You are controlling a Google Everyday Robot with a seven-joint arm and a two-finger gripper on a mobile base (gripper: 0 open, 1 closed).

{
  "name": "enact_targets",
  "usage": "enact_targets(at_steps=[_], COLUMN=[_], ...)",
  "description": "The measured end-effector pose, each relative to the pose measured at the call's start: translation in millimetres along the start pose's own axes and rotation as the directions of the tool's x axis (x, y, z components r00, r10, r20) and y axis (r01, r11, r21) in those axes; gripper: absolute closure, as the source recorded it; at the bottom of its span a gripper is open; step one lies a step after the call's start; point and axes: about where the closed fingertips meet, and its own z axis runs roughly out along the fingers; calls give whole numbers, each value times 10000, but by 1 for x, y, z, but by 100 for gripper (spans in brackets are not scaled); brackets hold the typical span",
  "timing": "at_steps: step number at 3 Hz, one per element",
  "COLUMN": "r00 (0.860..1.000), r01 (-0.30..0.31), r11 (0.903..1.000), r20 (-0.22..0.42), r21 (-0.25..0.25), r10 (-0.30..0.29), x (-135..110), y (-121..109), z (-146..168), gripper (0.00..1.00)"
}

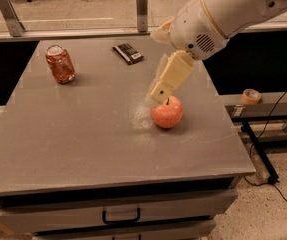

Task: Knock coke can over

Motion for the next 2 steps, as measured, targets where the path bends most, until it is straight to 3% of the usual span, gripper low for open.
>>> enact_targets(at_steps=[1, 2], r00=[9964, 9715], r01=[-314, -1069], r11=[9987, 9895], r20=[805, 2221], r21=[398, 975], r10=[281, 831], x=[-9, -36], y=[-16, -59], z=[11, 38], gripper=[0, 0])
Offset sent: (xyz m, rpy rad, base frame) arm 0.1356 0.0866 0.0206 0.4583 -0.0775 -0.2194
